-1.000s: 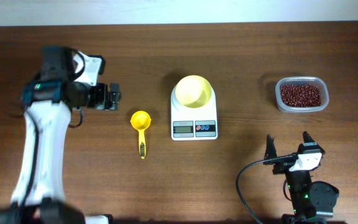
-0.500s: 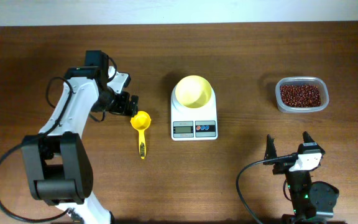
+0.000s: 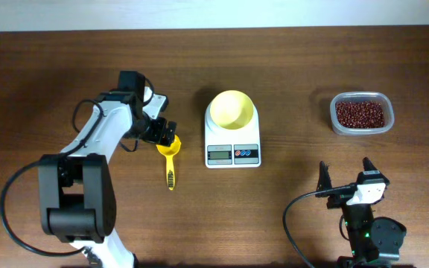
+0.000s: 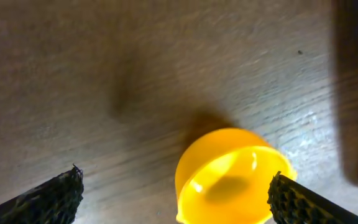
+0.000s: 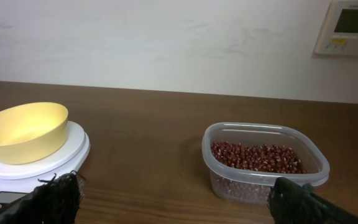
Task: Scoop item into bowl and weigh 50g on scale
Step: 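Reach the left gripper to the yellow scoop and grasp its handle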
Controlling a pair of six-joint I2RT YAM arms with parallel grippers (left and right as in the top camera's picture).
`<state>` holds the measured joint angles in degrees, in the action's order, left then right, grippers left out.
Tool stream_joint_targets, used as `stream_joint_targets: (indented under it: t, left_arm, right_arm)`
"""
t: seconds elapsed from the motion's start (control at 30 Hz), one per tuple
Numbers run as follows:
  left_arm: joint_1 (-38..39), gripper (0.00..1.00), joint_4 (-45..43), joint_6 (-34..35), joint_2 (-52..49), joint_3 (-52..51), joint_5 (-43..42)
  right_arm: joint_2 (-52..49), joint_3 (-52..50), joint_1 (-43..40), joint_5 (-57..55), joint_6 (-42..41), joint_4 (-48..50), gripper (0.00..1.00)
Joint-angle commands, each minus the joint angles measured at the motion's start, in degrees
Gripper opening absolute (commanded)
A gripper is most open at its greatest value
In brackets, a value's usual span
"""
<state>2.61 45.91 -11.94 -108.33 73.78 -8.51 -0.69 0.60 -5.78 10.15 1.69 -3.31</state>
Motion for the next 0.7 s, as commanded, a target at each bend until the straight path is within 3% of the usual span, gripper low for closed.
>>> stream_joint_targets:
  t: [0.0, 0.4, 0.67]
  left_arm:
    - [0.6, 0.99, -1.4, 0.7, -0.5, -1.8, 1.5]
    - [0.6, 0.99, -9.3, 0.7, -0.6, -8.2, 1.5]
    - [0.6, 0.99, -9.2, 0.7, -0.6, -8.7, 1.5]
  right_arm:
    - [0.4, -0.3, 0.6, -0.3, -0.1, -0.3, 0.99]
    - [0.4, -0.3, 0.6, -0.3, -0.1, -0.4, 0.99]
    - [0.4, -0.3, 0.6, -0.3, -0.1, -0.3, 0.99]
